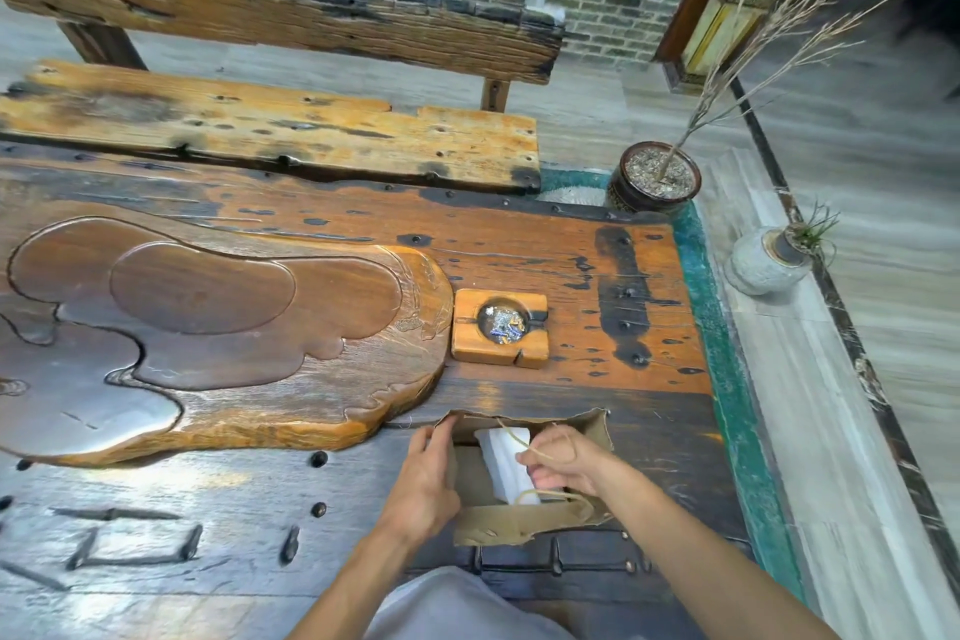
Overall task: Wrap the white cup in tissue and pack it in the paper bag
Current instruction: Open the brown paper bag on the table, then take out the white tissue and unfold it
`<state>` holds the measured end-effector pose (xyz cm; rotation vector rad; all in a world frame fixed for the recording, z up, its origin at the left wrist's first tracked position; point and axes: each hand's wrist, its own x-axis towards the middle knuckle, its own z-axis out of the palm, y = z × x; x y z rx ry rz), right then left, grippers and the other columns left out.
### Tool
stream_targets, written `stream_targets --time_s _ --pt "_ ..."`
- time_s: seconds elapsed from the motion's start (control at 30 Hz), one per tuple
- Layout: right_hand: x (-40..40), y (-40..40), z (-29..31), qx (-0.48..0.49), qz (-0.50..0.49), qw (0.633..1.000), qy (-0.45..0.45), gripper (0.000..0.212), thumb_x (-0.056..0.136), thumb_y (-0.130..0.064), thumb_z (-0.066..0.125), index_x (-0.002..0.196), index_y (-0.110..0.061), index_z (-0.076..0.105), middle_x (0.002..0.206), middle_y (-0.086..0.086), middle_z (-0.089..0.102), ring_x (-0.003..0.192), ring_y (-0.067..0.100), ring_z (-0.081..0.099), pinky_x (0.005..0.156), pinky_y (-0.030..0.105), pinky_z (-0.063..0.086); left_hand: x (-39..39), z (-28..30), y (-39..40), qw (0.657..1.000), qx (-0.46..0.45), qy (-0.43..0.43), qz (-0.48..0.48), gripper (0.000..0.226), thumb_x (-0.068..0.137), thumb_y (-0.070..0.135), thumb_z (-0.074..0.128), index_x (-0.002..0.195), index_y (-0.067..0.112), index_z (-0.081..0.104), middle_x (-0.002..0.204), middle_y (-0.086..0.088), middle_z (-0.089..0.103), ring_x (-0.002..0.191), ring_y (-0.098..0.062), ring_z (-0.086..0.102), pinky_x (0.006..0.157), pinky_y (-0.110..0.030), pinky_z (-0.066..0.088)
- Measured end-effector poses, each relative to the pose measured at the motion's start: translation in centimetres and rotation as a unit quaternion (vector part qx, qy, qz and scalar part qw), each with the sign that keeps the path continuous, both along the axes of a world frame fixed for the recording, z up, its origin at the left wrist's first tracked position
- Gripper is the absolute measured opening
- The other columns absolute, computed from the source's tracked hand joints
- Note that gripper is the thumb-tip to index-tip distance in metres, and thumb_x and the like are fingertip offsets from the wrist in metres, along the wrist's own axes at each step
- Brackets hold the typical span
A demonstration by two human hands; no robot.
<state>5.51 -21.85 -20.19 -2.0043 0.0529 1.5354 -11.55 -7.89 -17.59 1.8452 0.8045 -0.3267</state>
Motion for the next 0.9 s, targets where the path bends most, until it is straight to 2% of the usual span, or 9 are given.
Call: stream_targets --time_s 0.13,0.2,0.27,0.33,0.43,0.6,0.73,0.83,0.9 --pt "-0.1 -1.1 4.1 0.073 -0.046 0.996 0.016 0.016 0.091 -0.009 0.068 0.09 -0.005 0.053 0.078 0.012 0.065 0.062 0.017 0.067 0.063 0.033 0.059 0.3 0.0 0.1 1.0 0.014 0.005 -0.019 0.091 0.071 -0.012 0.055 0.15 0.023 0.027 0.144 -0.001 0.024 0.126 -0.015 0.039 0.079 -0.004 0.033" --pt "-0.2 -1.5 5.7 0.091 -0.07 0.993 0.028 0.03 0.092 -0.011 0.067 0.113 0.007 0.055 0.094 0.023 0.073 0.08 0.029 0.076 0.07 0.039 0.061 0.3 0.4 0.1 0.999 0.021 0.011 -0.025 0.089 0.072 -0.01 0.056 0.149 0.025 0.03 0.147 0.0 0.019 0.131 -0.018 0.038 0.088 -0.011 0.04" --pt "-0.1 -1.9 7.7 0.11 -0.101 0.988 0.037 0.035 0.094 -0.009 0.063 0.121 0.011 0.053 0.104 0.03 0.073 0.095 0.038 0.074 0.074 0.044 0.063 0.5 0.8 0.1 0.999 0.031 0.011 -0.032 0.085 0.071 -0.006 0.058 0.146 0.028 0.034 0.149 -0.001 0.016 0.135 -0.022 0.037 0.101 -0.024 0.044" --pt "0.0 -2.5 9.9 0.135 -0.125 0.982 0.04 0.028 0.096 -0.007 0.06 0.119 0.008 0.055 0.1 0.03 0.074 0.091 0.038 0.075 0.075 0.046 0.063 0.8 1.3 0.1 0.998 0.043 0.005 -0.042 0.081 0.072 -0.002 0.062 0.143 0.03 0.037 0.15 -0.003 0.013 0.139 -0.024 0.032 0.104 -0.026 0.043" --pt "0.1 -3.3 13.1 0.173 -0.135 0.975 0.035 0.017 0.097 -0.006 0.057 0.111 0.005 0.059 0.103 0.032 0.072 0.094 0.041 0.073 0.079 0.051 0.061 1.1 2.2 0.1 0.997 0.051 -0.013 -0.057 0.074 0.076 0.002 0.068 0.139 0.032 0.043 0.148 -0.001 0.013 0.138 -0.022 0.029 0.09 -0.018 0.046" --pt "0.0 -3.8 17.6 0.234 -0.16 0.959 0.007 0.007 0.098 -0.004 0.054 0.1 0.0 0.059 0.106 0.034 0.071 0.094 0.042 0.073 0.083 0.054 0.059 1.8 6.7 0.5 0.993 0.038 -0.106 -0.044 0.067 0.072 0.02 0.083 0.13 0.033 0.052 0.138 0.003 0.027 0.132 -0.018 0.039 0.109 -0.031 0.038" --pt "0.0 -3.0 20.5 0.29 -0.177 0.94 -0.021 0.008 0.098 -0.004 0.053 0.102 0.001 0.057 0.106 0.036 0.07 0.091 0.043 0.073 0.079 0.051 0.061 2.4 12.4 0.7 0.973 -0.03 -0.205 -0.107 0.1 0.054 0.051 0.088 0.14 0.049 0.037 0.15 0.025 0.024 0.141 -0.003 0.028 0.12 -0.036 0.025" --pt "0.0 -1.7 22.7 0.325 -0.193 0.924 -0.049 0.009 0.097 -0.003 0.053 0.103 0.001 0.058 0.104 0.034 0.071 0.088 0.04 0.074 0.078 0.049 0.061 3.0 15.4 0.4 0.946 0.029 -0.256 -0.197 0.119 0.05 0.064 0.082 0.145 0.059 0.01 0.154 0.039 0.003 0.146 0.008 0.006 0.12 -0.03 0.014" --pt "-0.1 -0.7 24.2 0.344 -0.191 0.917 -0.064 0.011 0.097 -0.002 0.051 0.105 0.001 0.058 0.102 0.033 0.072 0.084 0.038 0.074 0.077 0.048 0.061 3.8 16.6 0.1 0.94 0.068 -0.28 -0.184 0.116 0.058 0.065 0.079 0.146 0.058 0.004 0.156 0.037 0.005 0.146 0.01 0.007 0.12 -0.029 0.016"
